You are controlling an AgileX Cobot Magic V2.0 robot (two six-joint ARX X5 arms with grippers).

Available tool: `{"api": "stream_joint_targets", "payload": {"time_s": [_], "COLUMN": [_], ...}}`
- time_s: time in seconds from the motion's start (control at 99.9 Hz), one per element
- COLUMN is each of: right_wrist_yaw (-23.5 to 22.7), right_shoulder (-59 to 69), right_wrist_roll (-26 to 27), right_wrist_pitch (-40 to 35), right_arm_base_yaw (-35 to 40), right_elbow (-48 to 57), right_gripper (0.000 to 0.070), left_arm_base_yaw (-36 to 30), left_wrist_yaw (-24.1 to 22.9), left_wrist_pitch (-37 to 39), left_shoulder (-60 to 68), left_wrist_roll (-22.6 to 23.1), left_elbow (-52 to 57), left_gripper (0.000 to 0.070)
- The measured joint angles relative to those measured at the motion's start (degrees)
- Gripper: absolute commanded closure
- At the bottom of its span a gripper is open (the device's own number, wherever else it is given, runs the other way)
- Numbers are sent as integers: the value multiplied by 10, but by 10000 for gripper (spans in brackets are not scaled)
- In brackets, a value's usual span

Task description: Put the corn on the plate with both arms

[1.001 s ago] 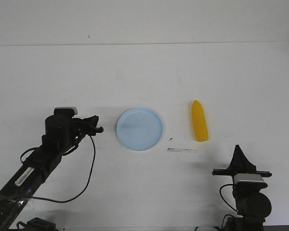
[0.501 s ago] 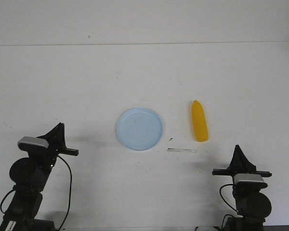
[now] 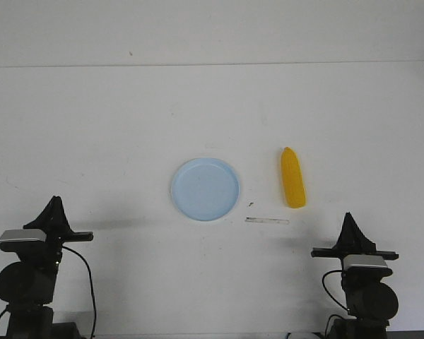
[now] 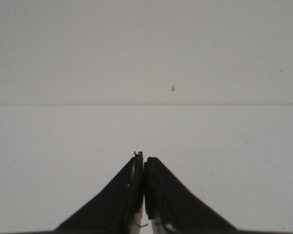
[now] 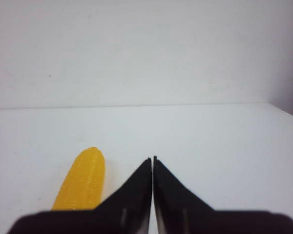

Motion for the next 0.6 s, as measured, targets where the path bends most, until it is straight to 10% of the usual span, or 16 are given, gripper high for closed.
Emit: {"api": "stream_joint_targets", "payload": {"time_s": [0.601], "right_wrist_yaw": [0], "right_shoulder": [0], "right_wrist_roll": [0], "right_wrist_pitch": [0], "right_arm_base_yaw": [0], "right_elbow": [0], "right_gripper": [698], "left_arm_base_yaw": [-34], "left_wrist_yaw": [-1], "left_wrist_pitch": [-22], "left_shoulder": [-24], "left_wrist_roll": [0], "left_elbow": [-4], "left_gripper": [699]}}
